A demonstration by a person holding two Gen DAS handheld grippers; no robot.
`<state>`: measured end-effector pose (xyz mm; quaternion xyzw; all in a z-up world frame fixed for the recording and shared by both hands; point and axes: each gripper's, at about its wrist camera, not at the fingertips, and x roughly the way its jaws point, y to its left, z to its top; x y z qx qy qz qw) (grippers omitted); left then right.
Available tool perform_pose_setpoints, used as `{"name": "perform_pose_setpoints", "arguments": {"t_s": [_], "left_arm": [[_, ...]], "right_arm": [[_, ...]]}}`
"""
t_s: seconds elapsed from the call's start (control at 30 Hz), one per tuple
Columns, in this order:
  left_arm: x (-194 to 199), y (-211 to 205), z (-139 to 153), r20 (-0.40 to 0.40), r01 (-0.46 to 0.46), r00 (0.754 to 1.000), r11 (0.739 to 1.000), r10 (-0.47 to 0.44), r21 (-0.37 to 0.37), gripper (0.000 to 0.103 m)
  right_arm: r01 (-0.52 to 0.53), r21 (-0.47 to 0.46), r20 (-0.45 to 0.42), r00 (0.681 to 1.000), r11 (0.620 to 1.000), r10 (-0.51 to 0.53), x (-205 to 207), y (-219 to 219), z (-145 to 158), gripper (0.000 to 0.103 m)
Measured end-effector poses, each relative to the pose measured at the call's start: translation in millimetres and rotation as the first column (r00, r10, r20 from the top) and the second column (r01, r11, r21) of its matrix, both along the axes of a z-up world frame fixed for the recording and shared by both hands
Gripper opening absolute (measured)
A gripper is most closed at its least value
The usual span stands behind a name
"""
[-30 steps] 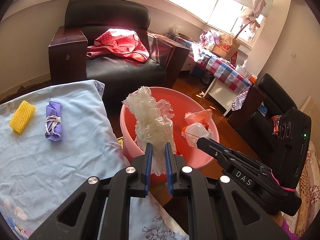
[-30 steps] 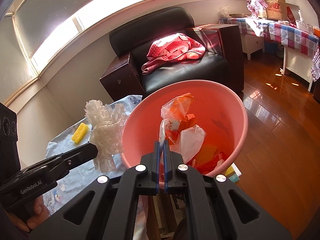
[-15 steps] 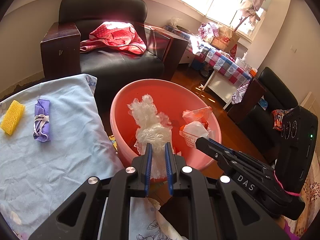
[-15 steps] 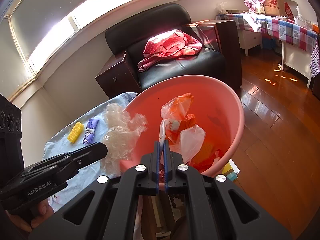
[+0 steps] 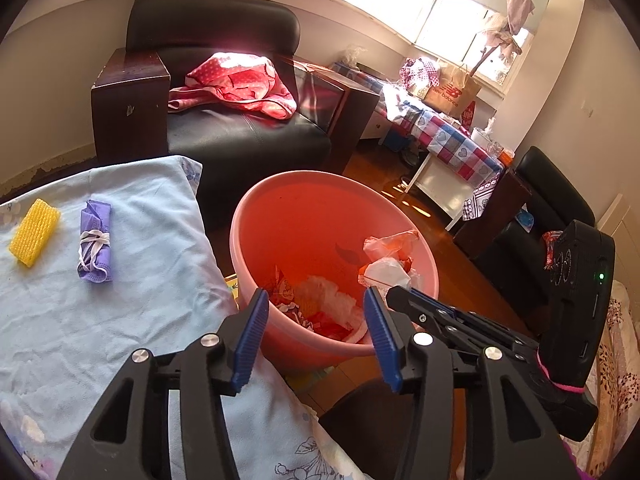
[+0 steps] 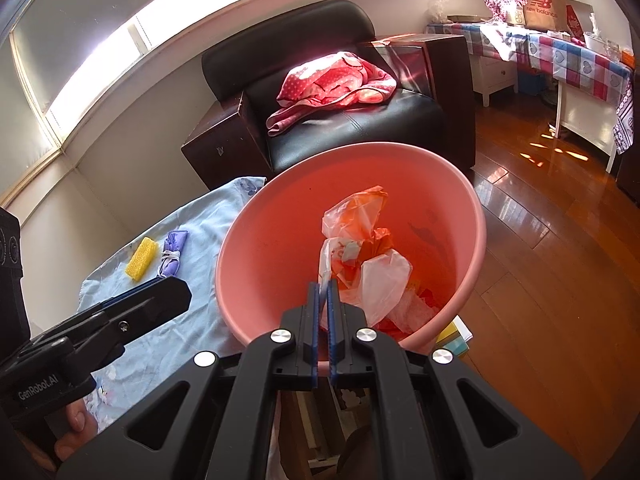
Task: Collect trash
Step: 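Carry the clear wrap and orange bag over the bucket and release both, then move both open tools back over the table toward the yellow mesh and purple mask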
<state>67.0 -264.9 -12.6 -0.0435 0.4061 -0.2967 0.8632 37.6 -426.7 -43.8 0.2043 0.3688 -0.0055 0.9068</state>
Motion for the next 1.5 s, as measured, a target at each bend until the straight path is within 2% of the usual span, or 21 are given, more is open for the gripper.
{"name": "perform_pose_setpoints", "arguments": {"t_s": [0.07, 0.2, 0.23, 0.53, 0.83, 1.23, 1.4, 1.5], "left_arm": [[-0.7, 4.3, 0.6, -0.005, -0.007, 1.0, 1.0, 0.007, -0.003, 0.051], [-1.6, 14.9, 2.0, -0.01, -0.021, 1.0, 1.0, 0.021, -0.003, 0.054], [-2.0, 18.4, 2.3, -0.01, -0.026, 1.0, 1.0, 0.026, -0.004, 0.055], [-6.5, 64.4, 2.3, -0.007, -0.097, 0.995, 0.995, 0.097, -0.006, 0.056], [-8.4, 118.8, -6.4, -0.038, -0.194, 0.98, 0.981, 0.194, 0.008, 0.058], [-25.3, 167.5, -26.1, 0.059, -0.328, 0.944, 0.937, 0.323, 0.117, 0.058], [-20.0, 185.9, -33.5, 0.095, -0.384, 0.923, 0.901, 0.372, 0.2, 0.058], [-14.4, 200.5, -37.8, 0.093, -0.42, 0.908, 0.882, 0.409, 0.214, 0.058]], "right_arm": [[0.0, 0.004, -0.008, 1.0, 1.0, 0.0, -0.5, 1.4, 0.3, 0.006], [-0.007, 0.011, 0.004, 1.0, 1.0, 0.007, -4.5, 6.3, 4.0, 0.034], [-0.008, 0.008, 0.013, 1.0, 1.0, 0.007, -5.8, 8.1, 5.9, 0.037], [-0.026, -0.037, 0.02, 0.999, 0.999, 0.026, -7.5, 25.8, 16.3, 0.037], [-0.076, -0.051, 0.016, 0.997, 0.996, 0.077, 0.1, 54.5, 19.9, 0.037], [-0.171, -0.059, -0.015, 0.985, 0.984, 0.17, 2.3, 109.4, 6.9, 0.037], [-0.209, -0.07, -0.026, 0.978, 0.975, 0.207, 10.2, 132.7, 3.9, 0.037], [-0.233, -0.083, -0.036, 0.972, 0.969, 0.231, 18.2, 147.8, 1.3, 0.037]]}}
